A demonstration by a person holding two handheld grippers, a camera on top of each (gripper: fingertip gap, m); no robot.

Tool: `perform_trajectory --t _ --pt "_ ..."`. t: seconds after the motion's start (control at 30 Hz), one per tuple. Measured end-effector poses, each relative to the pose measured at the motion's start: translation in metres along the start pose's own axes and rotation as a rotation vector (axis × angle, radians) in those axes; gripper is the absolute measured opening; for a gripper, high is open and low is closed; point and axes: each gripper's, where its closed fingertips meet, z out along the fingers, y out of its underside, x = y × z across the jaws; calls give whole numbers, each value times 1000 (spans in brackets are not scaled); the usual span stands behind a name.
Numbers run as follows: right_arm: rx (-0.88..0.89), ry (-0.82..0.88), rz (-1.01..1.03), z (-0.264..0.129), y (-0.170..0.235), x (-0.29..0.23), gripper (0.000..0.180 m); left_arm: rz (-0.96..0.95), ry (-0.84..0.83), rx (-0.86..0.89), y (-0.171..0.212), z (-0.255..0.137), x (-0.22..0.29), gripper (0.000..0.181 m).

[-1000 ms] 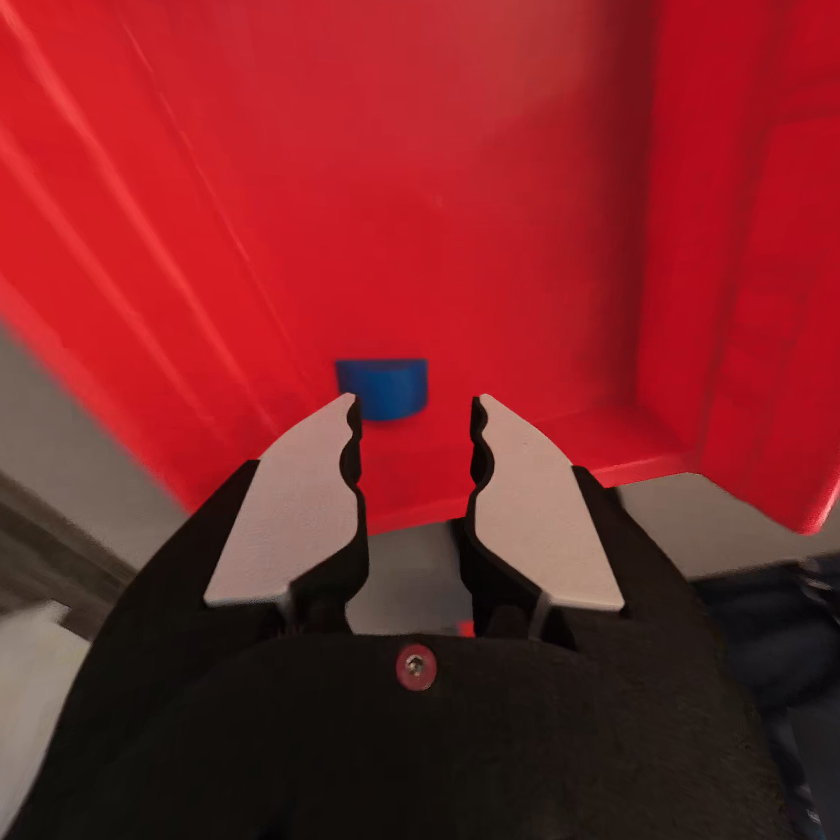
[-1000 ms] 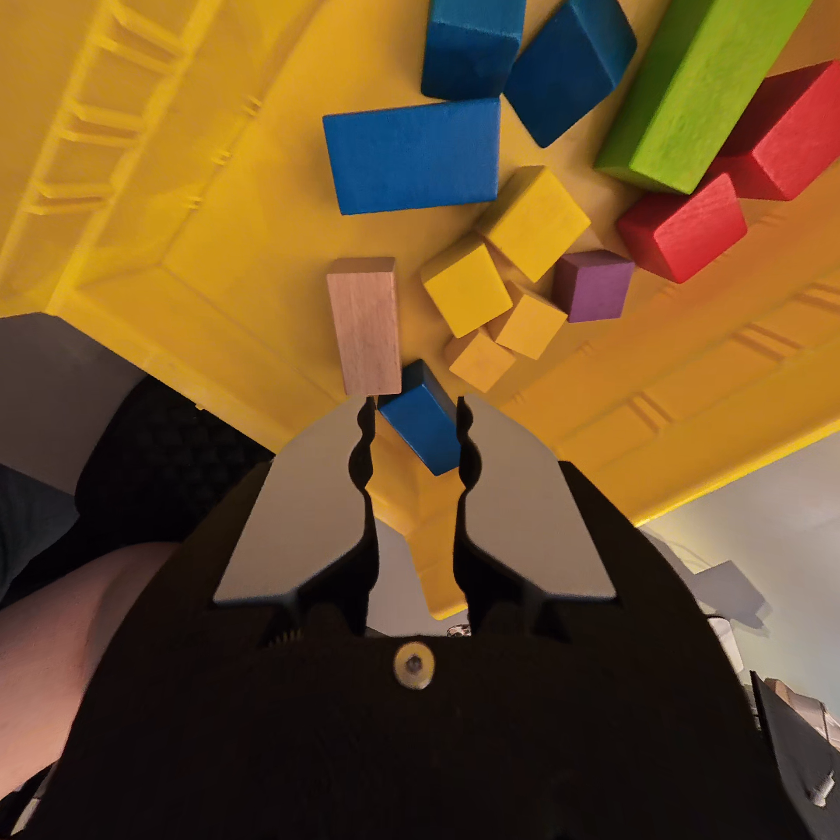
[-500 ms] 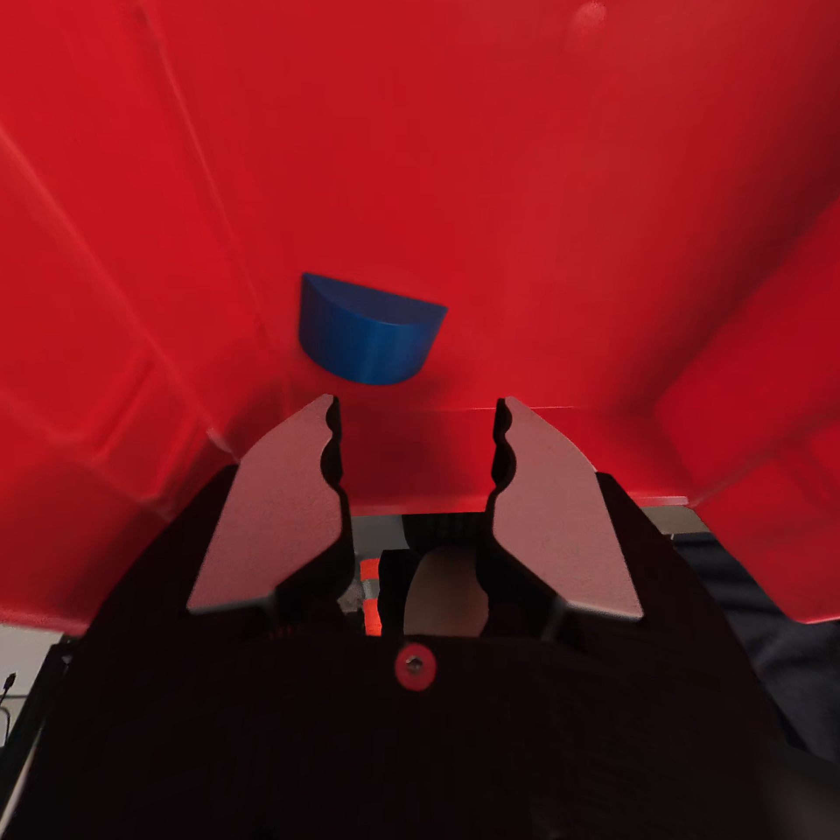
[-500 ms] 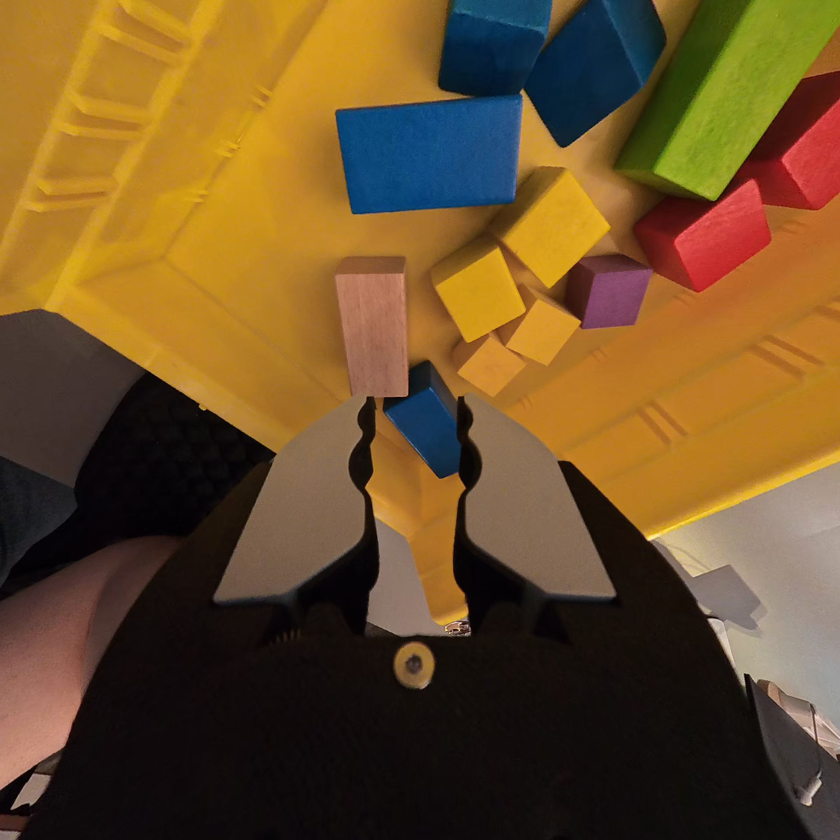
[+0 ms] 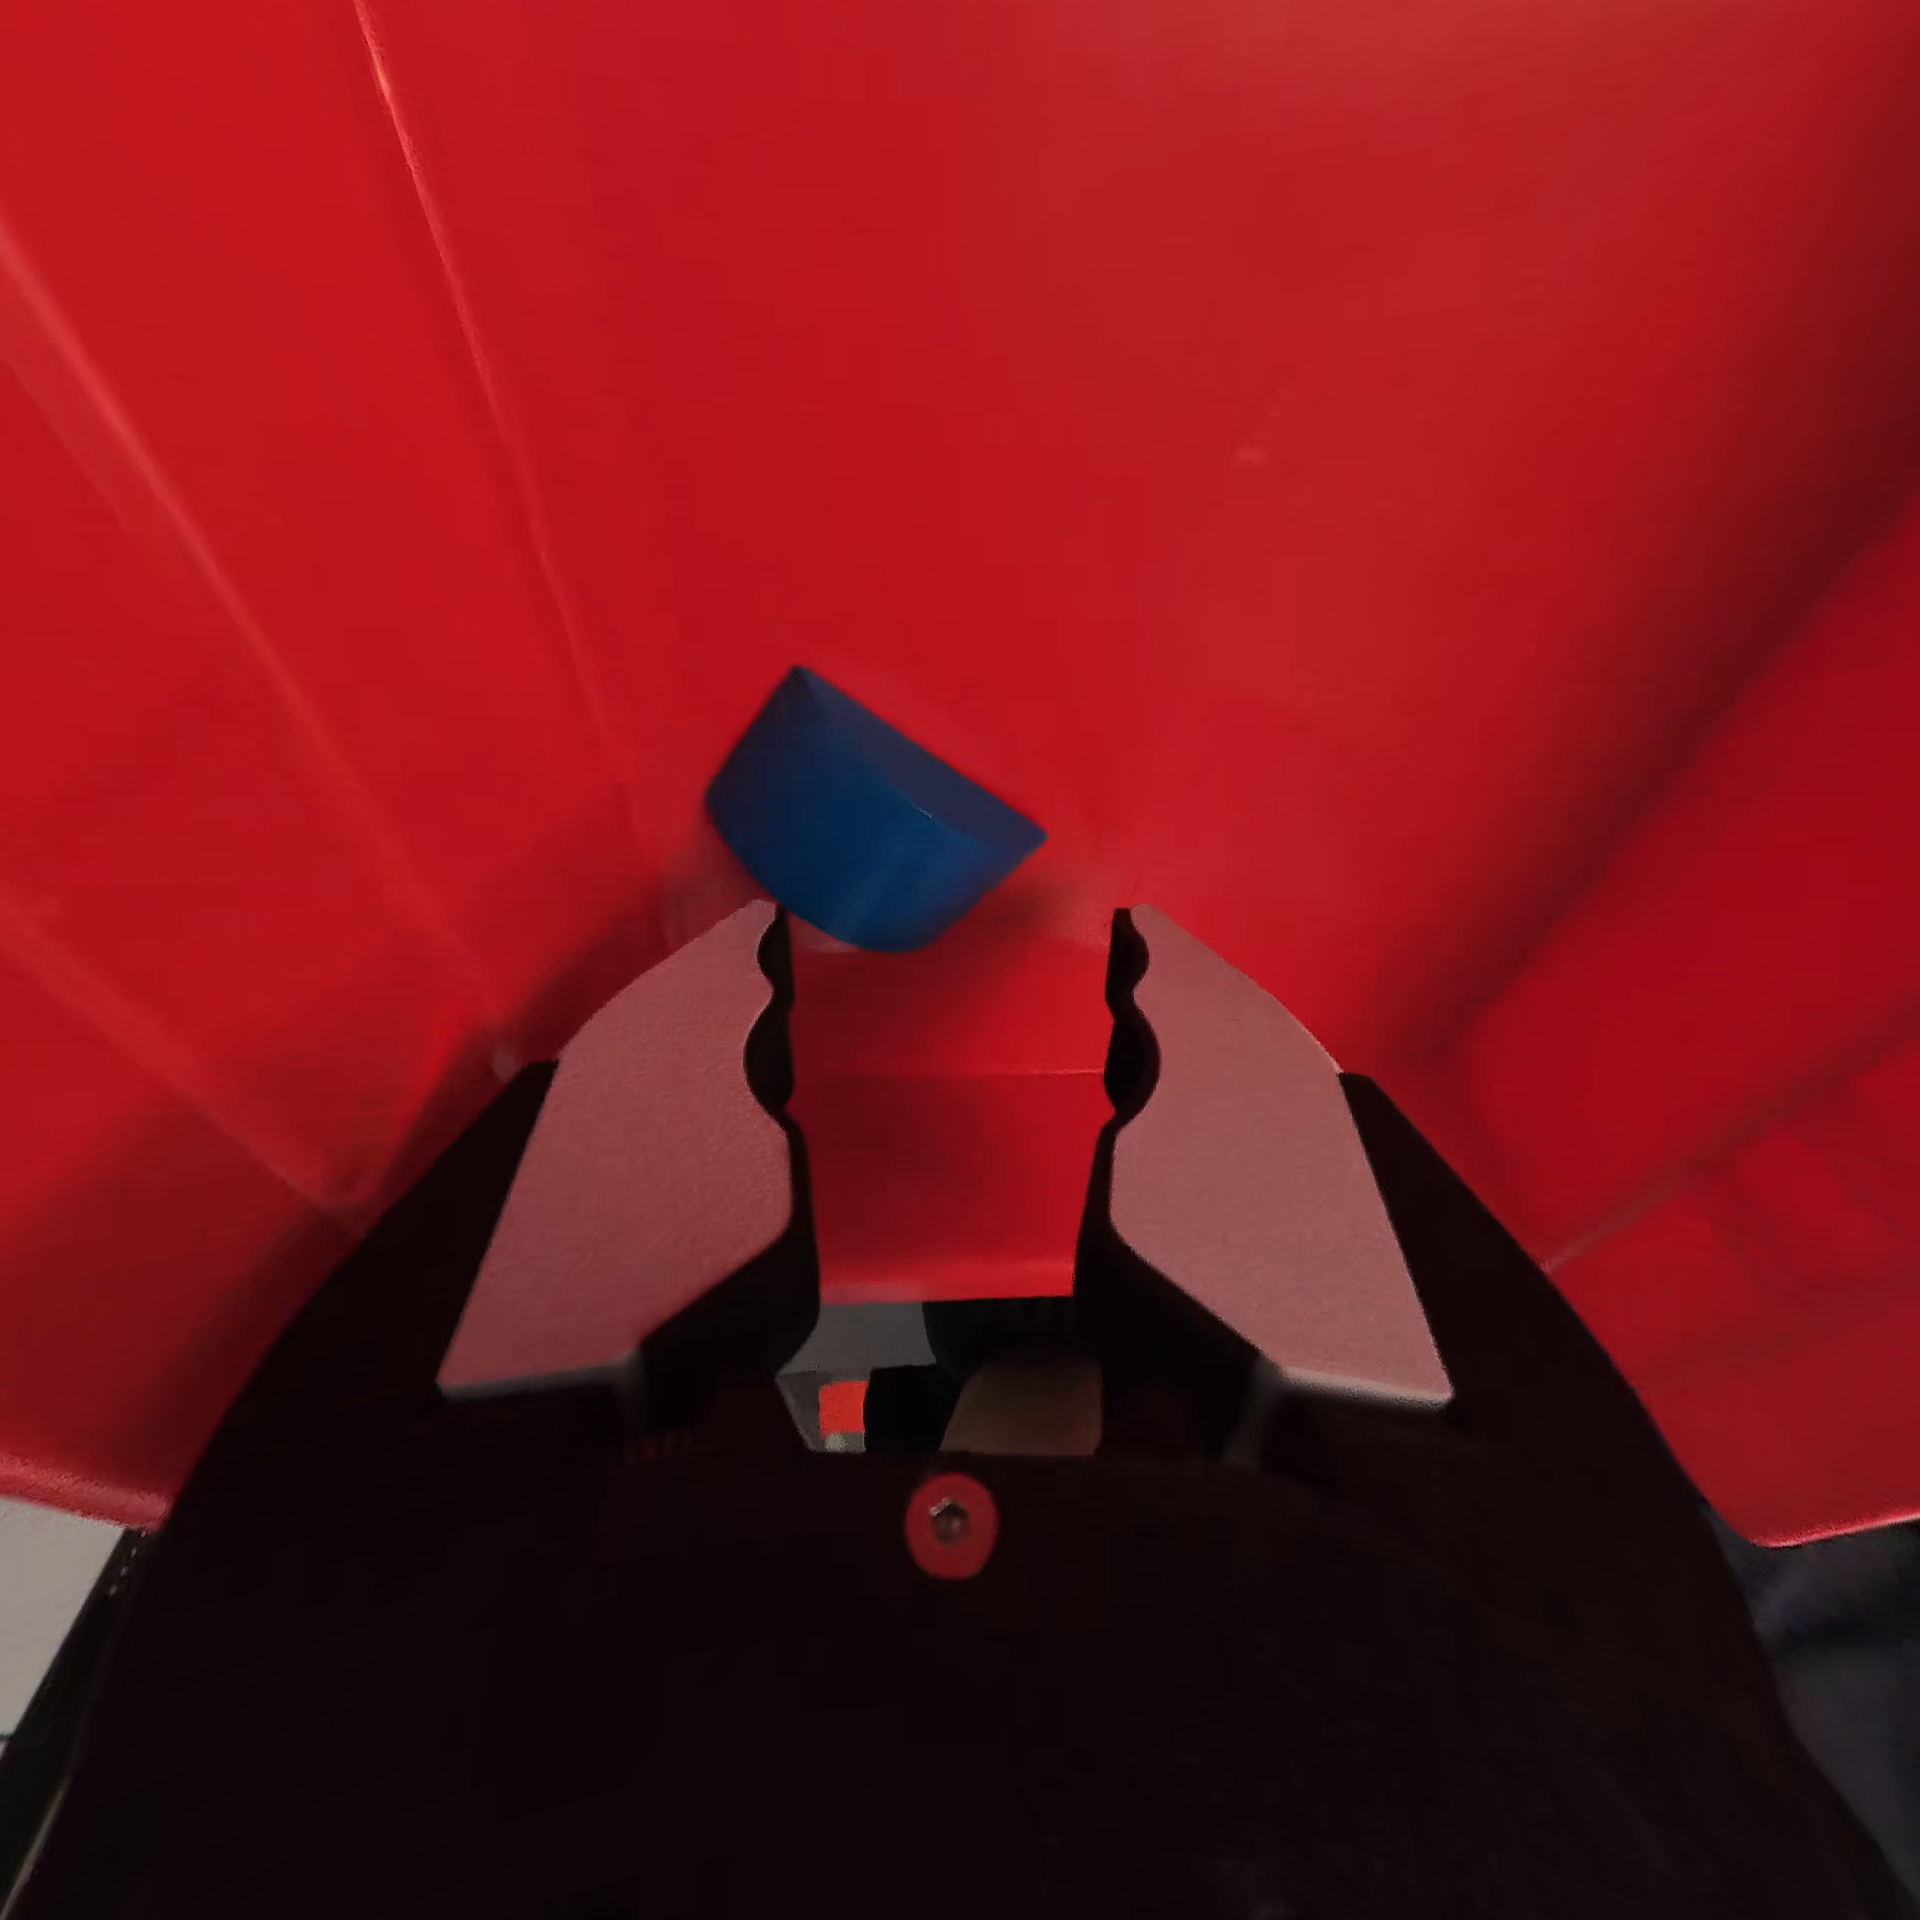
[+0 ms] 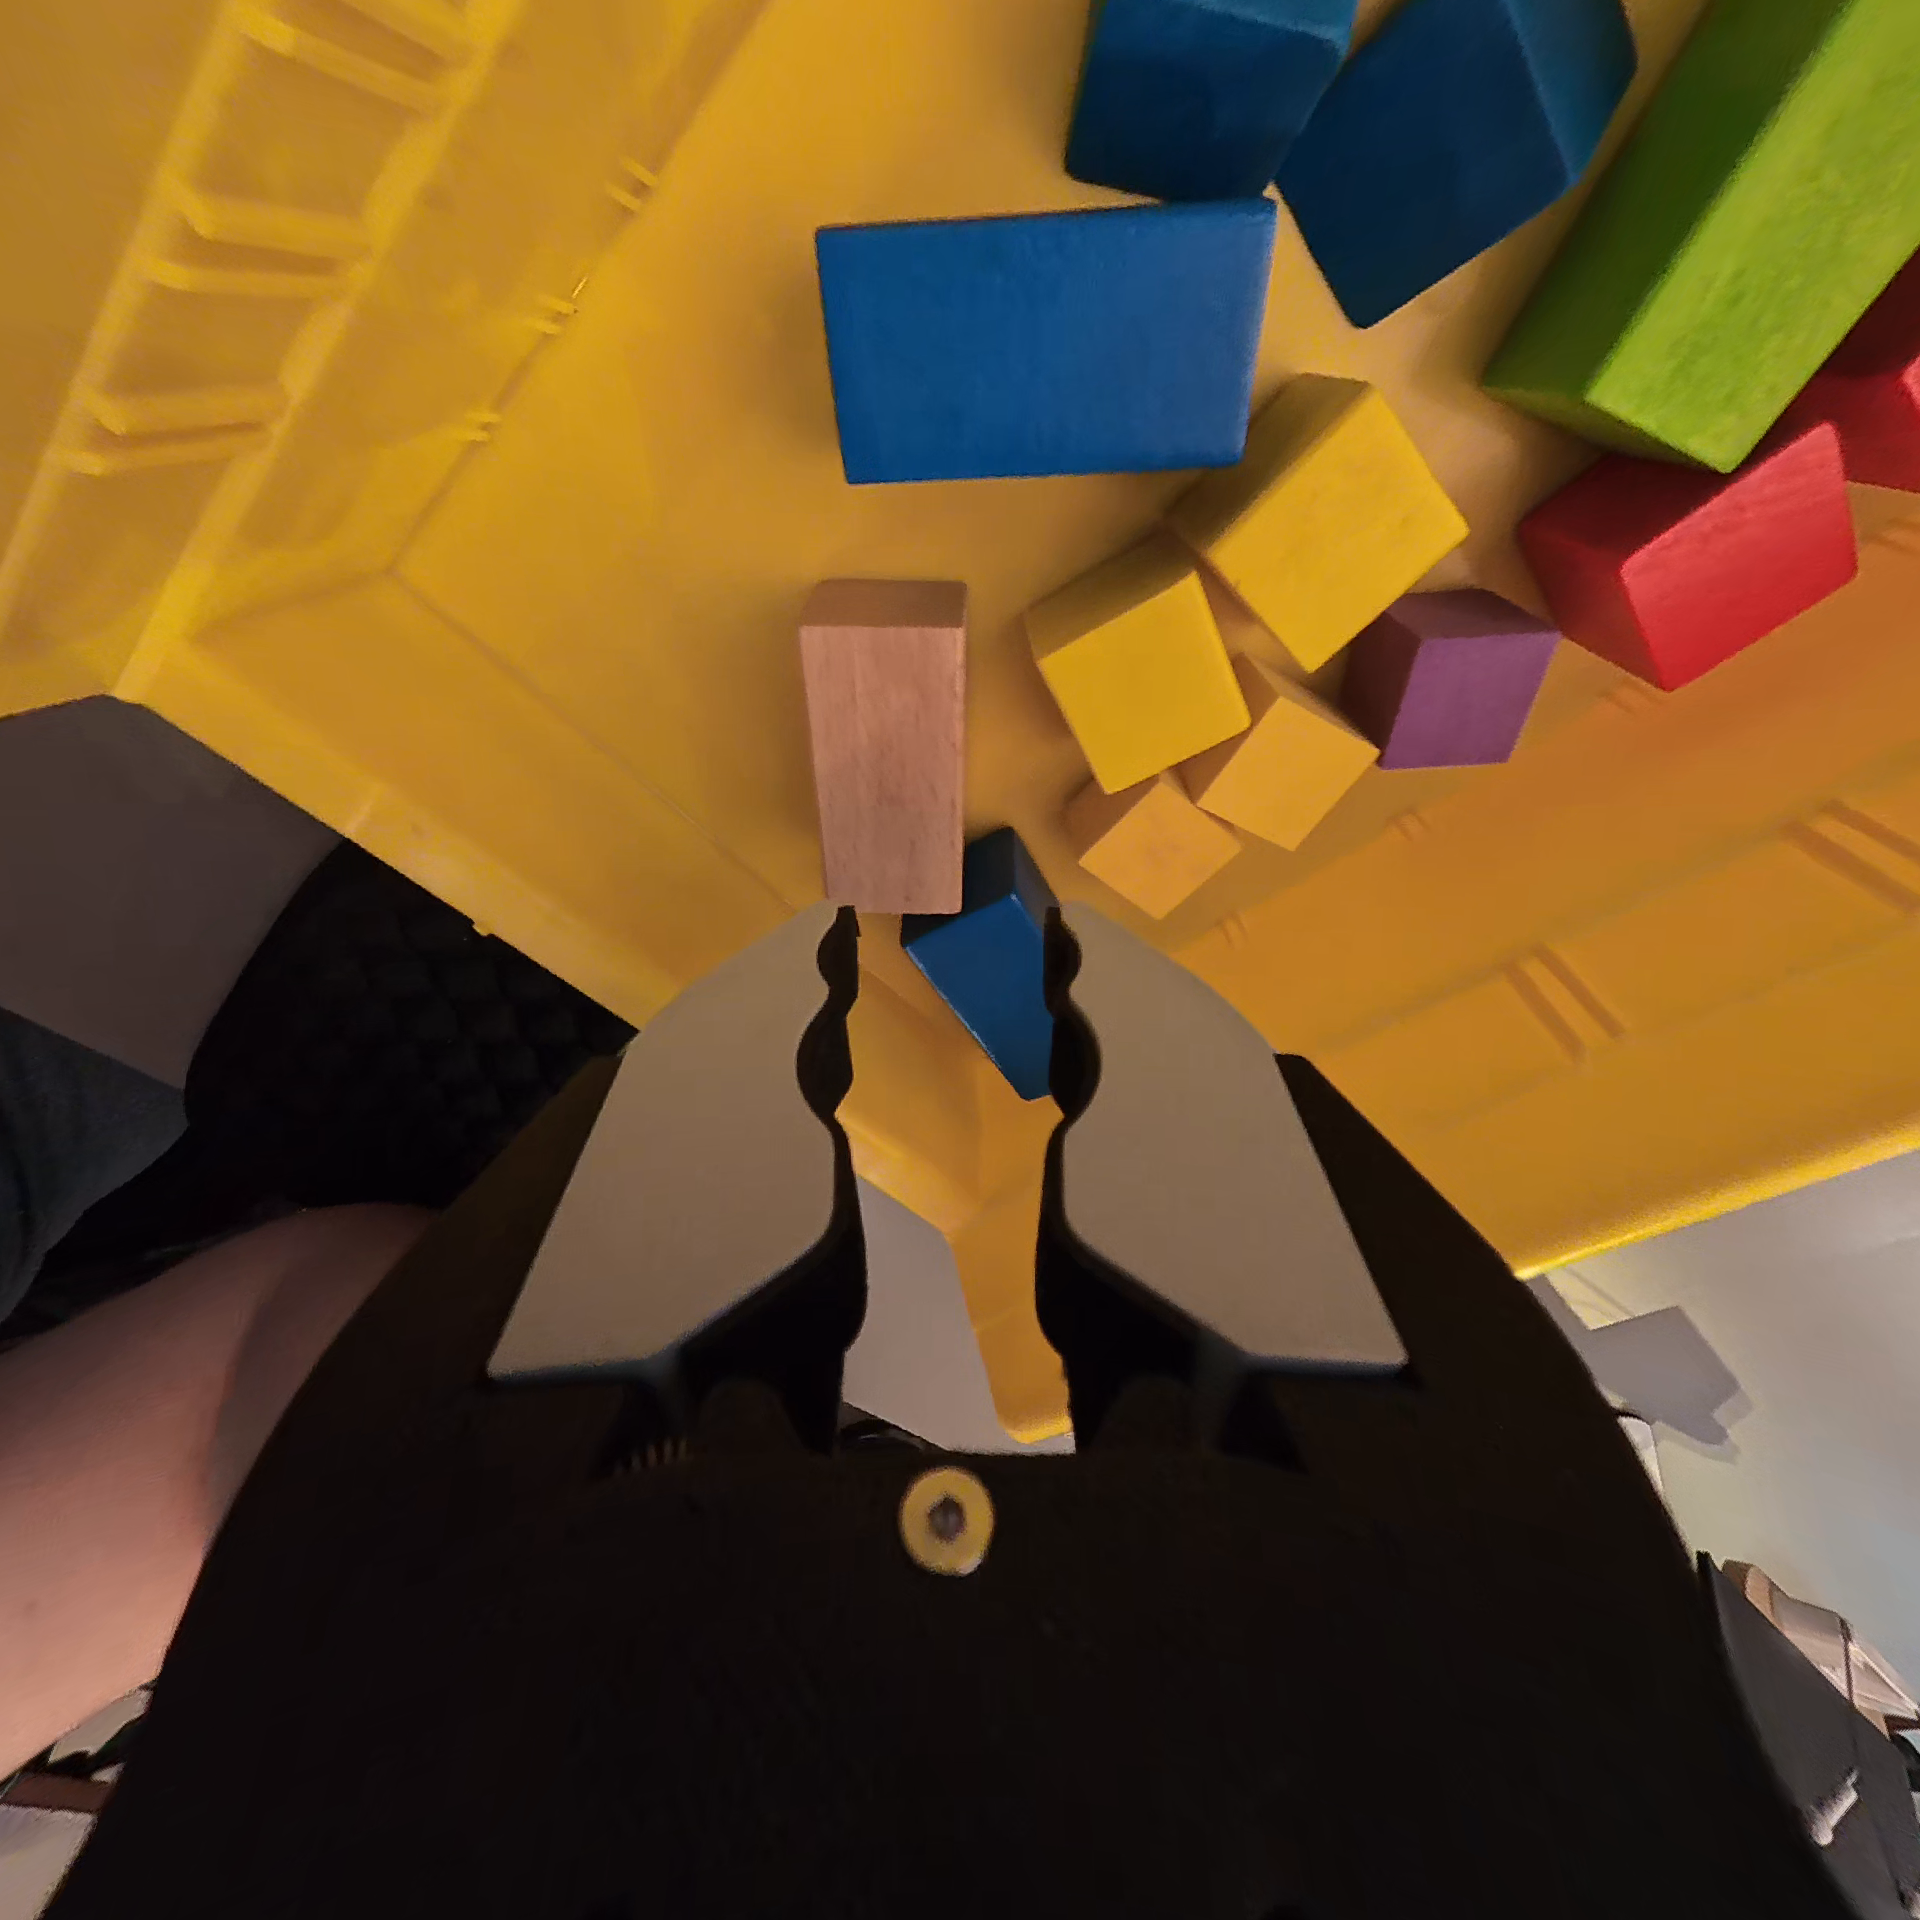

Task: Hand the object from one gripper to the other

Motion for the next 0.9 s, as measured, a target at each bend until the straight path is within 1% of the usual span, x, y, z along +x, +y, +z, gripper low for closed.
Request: perform_trajectory --t 0.2,0.33,0.53,0.8,0.9 --pt "1 -3 -9 1 -2 -2 35 63 -21 80 -22 -4 7 54" --pt "-8 -6 -5 2 -1 -2 35 111 -47 95 -30 -3 13 53" --pt "-11 -10 -10 2 -1 -3 35 182 -51 118 -40 -1 27 33" --pt "-10 -7 -10 2 -1 -2 35 209 -72 85 -34 0 23 33" --pt "-1 2 -9 0 -2 -1 35 218 -69 119 -35 -7 21 33"
